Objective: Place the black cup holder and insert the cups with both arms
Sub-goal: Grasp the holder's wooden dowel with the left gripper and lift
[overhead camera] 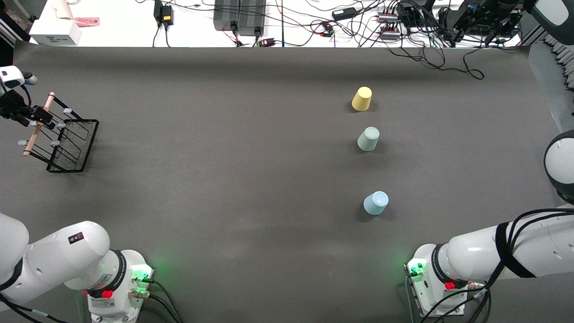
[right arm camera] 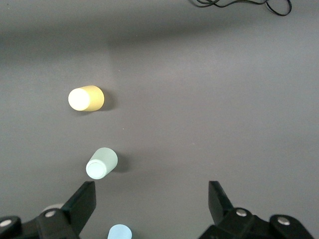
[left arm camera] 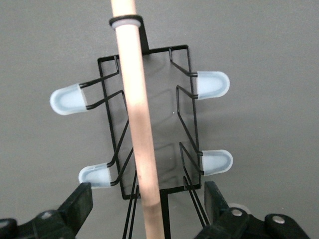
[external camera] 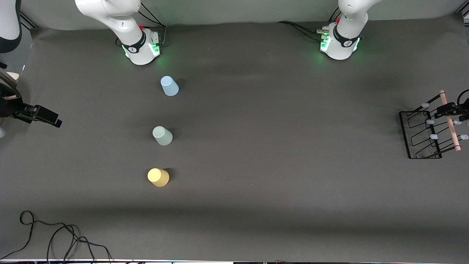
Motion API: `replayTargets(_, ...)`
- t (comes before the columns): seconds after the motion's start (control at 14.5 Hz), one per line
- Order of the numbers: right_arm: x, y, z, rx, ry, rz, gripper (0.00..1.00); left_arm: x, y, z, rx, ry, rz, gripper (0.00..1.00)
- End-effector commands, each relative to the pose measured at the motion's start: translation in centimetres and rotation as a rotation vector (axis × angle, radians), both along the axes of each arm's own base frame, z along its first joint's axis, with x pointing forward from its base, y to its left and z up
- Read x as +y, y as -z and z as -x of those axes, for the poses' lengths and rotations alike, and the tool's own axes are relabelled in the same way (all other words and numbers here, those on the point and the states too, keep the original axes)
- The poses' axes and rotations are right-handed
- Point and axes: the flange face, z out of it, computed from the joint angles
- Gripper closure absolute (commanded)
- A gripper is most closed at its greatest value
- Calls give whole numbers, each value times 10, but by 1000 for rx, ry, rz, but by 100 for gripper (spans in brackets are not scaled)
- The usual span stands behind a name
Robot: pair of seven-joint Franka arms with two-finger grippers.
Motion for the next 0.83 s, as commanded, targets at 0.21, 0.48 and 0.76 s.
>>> replayTargets(0.21,0,-4,-1,6,9,2,0,-1,-16,6,-5,4,2,23)
replayTargets(0.48,0,-4,-1,6,8,2,0,-7,-19,5,11,-29,11,100)
replayTargets(0.76,-1,-4,-1,6,9,2,0,-9,-21,5,15,-40,13,100)
